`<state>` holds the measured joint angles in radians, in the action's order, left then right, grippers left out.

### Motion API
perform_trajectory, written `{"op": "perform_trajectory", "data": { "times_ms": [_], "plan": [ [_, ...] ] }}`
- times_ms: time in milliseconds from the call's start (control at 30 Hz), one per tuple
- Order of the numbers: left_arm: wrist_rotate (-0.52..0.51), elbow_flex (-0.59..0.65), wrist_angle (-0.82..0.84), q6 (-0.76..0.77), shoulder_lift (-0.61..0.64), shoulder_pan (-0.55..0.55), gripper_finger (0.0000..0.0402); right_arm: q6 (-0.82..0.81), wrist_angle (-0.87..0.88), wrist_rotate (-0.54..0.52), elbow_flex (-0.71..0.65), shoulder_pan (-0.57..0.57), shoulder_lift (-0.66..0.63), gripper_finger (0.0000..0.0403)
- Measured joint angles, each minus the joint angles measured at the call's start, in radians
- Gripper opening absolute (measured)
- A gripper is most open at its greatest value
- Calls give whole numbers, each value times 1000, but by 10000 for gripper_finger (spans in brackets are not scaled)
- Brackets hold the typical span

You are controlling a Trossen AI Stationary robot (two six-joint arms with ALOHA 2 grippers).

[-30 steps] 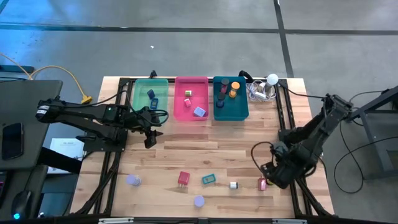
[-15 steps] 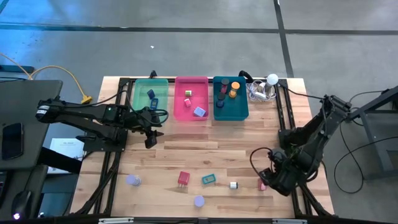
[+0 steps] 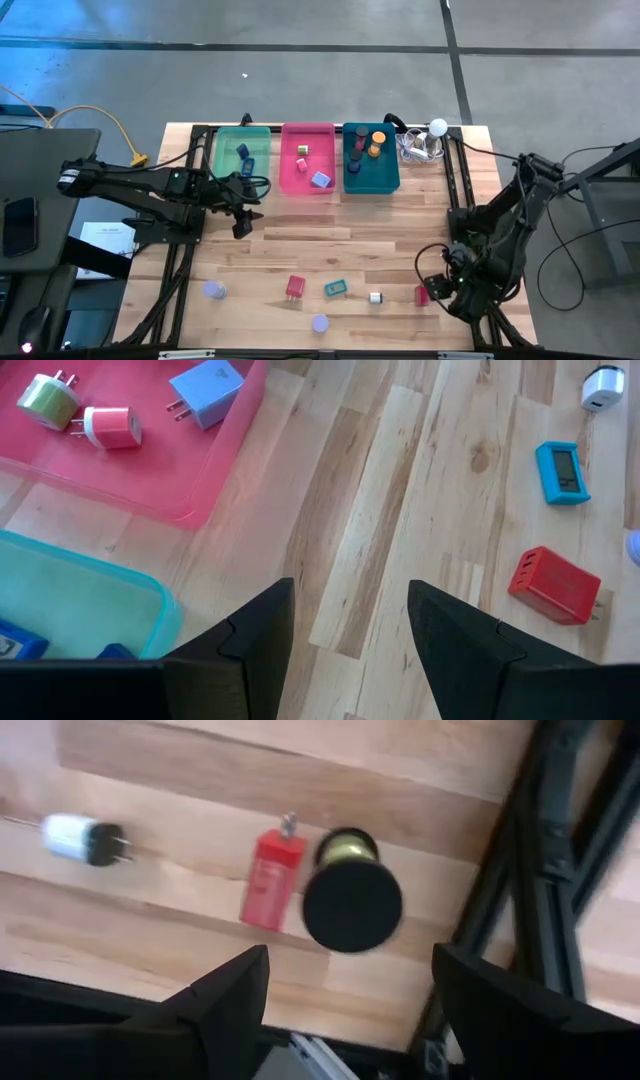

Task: Pick & Place Office items
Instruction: Put the green hourglass into the blue bin

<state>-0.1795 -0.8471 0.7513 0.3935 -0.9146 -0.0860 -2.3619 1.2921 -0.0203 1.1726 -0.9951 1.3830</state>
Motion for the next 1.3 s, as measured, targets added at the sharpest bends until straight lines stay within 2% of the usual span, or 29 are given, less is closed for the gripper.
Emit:
{"op": "perform_trajectory", "data": {
  "times_ms": [67,233,433,667,933,1133,1300],
  "plan": [
    [0,0,0,0,0,-7,191,0,-11,-26,-7,1,9,270],
    [0,0,0,0,0,-29,191,32,-22,73,-39,2,44,270],
    [0,0,-2,0,0,-37,191,58,-89,-8,-46,6,48,270],
    [0,0,-4,0,0,-37,191,54,-101,-4,-46,10,49,270],
    [0,0,-4,0,0,-37,191,86,-96,3,-46,20,111,270],
    [0,0,-4,0,0,-37,191,112,-87,60,-43,41,138,270],
    [-1,0,-4,0,0,-37,191,113,-84,59,-42,42,144,270]
  ]
}}
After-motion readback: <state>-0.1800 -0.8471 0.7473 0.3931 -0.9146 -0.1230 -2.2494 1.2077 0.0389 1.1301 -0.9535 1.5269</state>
